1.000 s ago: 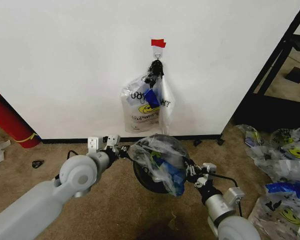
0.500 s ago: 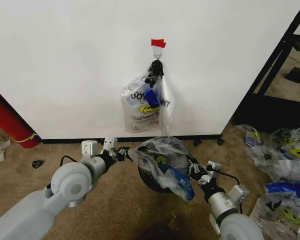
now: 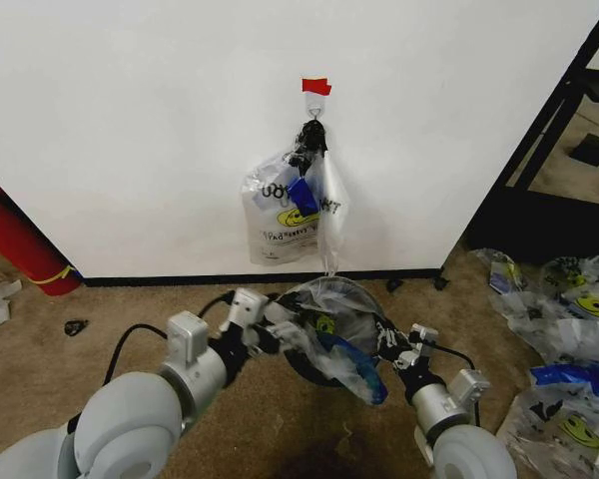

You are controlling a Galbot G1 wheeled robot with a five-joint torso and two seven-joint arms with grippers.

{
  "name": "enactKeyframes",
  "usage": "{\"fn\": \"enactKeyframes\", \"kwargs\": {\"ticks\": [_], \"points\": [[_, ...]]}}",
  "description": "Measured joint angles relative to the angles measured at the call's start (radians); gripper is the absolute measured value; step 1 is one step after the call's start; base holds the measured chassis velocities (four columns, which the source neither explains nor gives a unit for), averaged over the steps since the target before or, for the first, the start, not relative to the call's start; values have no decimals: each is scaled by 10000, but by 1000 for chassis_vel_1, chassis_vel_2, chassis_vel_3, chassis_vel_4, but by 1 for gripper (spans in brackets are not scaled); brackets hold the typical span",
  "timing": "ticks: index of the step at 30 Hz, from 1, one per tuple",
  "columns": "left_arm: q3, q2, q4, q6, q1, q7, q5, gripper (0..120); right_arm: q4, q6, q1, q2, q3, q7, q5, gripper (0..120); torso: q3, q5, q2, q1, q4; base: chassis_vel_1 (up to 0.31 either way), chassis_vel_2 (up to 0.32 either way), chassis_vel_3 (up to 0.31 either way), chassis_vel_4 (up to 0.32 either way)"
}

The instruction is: Pick up the garbage bag from the wall and place it over the trash bin.

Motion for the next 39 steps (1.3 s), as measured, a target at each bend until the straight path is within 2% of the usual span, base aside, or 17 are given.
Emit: {"fn": "enactKeyframes", "kwargs": {"ticks": [2, 4, 7, 10, 17, 20, 22, 27, 29, 35, 37, 39], "points": [[654, -50, 222, 133, -658, 69, -189, 98, 12, -2, -16, -2, -3, 0, -74, 1, 1, -1, 0, 1, -1, 0, 0, 0, 0], [1695, -247, 562, 268, -1457, 86, -330, 100, 51, -17, -29, -6, -2, 3, -133, 1, 2, -2, 0, 1, -2, 0, 0, 0, 0], [2486, -454, 894, 385, -1988, 65, -534, 100, 82, -27, -36, 4, 22, 9, -146, 1, 1, -1, 0, 1, -1, 0, 0, 0, 0], [2847, -597, 1179, 434, -2108, -79, -847, 98, 89, -37, -43, 10, 68, 12, -146, 1, 2, -1, 0, 1, 0, 0, 0, 0, 0], [2986, -820, 1477, 438, -2011, -161, -988, 89, 89, -68, -18, 6, 90, 22, -116, 1, 1, -1, 0, 1, 2, 0, 0, 0, 0], [3004, -923, 1587, 322, -2025, -278, -1137, 77, 102, -123, 17, 12, 53, 43, 67, 1, 1, -1, 0, 1, 1, 0, 0, 0, 0], [3004, -929, 1602, 304, -2024, -297, -1150, 74, 114, -141, 20, 13, 53, 52, 120, 1, 1, -1, 0, 1, 1, 0, 0, 0, 0], [2849, -878, 1655, 132, -1816, -454, -1215, 51, 185, -207, 26, 14, 84, 86, 423, 1, 1, -1, 0, 1, 1, 0, 0, 0, 0], [2819, -869, 1641, 117, -1775, -461, -1215, 47, 188, -211, 26, 15, 83, 87, 427, 1, 1, -1, 0, 1, 1, 0, 0, 0, 0], [2658, -816, 1561, 80, -1515, -499, -1179, 22, 189, -230, 34, 43, 57, 106, 416, 1, 1, -1, 0, 1, 1, 0, 0, 0, 0], [2634, -798, 1552, 76, -1472, -500, -1171, 21, 189, -232, 32, 43, 56, 108, 415, 1, 1, -2, 0, 1, 1, 0, 0, 0, 0], [2506, -736, 1515, 68, -1314, -507, -1144, 10, 195, -237, 33, 47, 55, 138, 413, 1, 0, -2, 0, 1, 0, 0, 0, 0, 0]]}}
